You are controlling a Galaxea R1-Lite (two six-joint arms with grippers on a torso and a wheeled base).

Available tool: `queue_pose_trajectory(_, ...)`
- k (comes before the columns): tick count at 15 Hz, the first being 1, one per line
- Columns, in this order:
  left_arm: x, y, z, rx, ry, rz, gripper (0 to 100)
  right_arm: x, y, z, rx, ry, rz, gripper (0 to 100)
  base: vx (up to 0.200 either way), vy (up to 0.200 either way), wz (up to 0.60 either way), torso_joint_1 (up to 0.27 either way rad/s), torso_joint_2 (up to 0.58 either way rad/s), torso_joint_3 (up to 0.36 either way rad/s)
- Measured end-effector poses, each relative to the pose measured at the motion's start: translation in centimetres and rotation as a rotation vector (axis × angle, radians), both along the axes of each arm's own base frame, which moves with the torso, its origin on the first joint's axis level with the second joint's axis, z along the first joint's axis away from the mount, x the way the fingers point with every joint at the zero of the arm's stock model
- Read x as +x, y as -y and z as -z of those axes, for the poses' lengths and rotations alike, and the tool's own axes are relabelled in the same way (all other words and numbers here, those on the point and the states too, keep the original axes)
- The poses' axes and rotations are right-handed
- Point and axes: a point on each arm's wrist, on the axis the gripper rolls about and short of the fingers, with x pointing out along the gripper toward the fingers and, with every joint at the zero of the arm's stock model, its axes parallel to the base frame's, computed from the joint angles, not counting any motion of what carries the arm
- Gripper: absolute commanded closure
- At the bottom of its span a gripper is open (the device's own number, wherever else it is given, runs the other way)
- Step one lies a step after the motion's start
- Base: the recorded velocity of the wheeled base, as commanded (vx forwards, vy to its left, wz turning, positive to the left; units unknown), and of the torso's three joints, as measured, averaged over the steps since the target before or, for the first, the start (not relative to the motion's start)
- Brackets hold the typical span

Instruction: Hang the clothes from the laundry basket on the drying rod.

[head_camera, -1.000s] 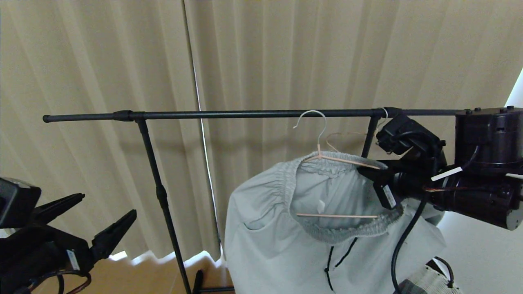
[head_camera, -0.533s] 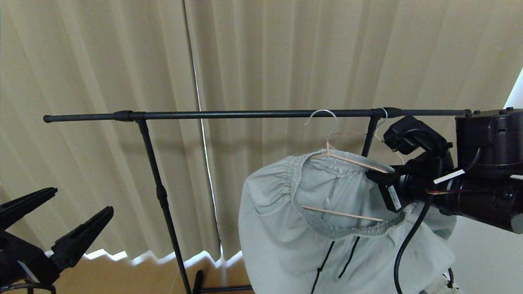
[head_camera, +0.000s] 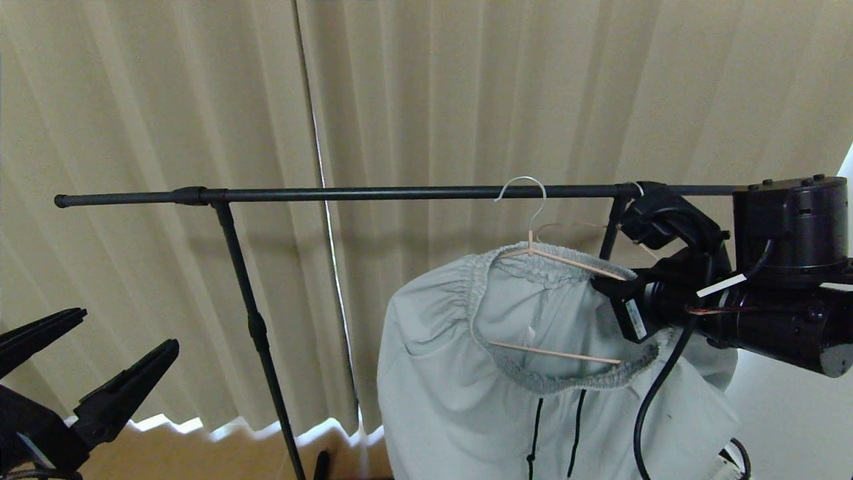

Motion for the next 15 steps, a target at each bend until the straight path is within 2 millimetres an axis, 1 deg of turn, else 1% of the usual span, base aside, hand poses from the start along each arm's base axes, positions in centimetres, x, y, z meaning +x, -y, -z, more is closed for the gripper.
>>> queue_pose_trajectory(3, 0.0, 0.0, 0.0, 0.0, 0.001, 0.0, 0, 0.6, -0.3, -0.1, 0.008, 0.002, 0.002, 100, 0.2, 0.0, 0.0, 0.006, 0.0, 0.002)
queue_pose_trajectory(5, 0.0, 0.0, 0.0, 0.001, 0.001, 0.001, 0, 0.8, -0.5, 0.0, 0.01, -0.003, 0.004, 100, 0.0, 0.0, 0.0, 0.0, 0.0, 0.0)
queue_pose_trajectory(9, 0.0, 0.0, 0.0, 0.005, 0.001, 0.001, 0, 2.2, -1.1, 0.6, 0.0, -0.016, 0.06, 100, 0.0, 0.0, 0.0, 0.0, 0.0, 0.0)
queue_pose_trajectory(11, 0.0, 0.0, 0.1, 0.005, 0.0, 0.001, 0, 3.2, -1.5, 0.9, -0.019, -0.016, 0.09, 100, 0.0, 0.0, 0.0, 0.0, 0.0, 0.0)
queue_pose_trajectory(15, 0.0, 0.0, 0.1, 0.004, -0.001, 0.001, 0, 6.0, -2.7, 1.5, -0.051, -0.003, 0.159, 100, 0.0, 0.0, 0.0, 0.0, 0.0, 0.0)
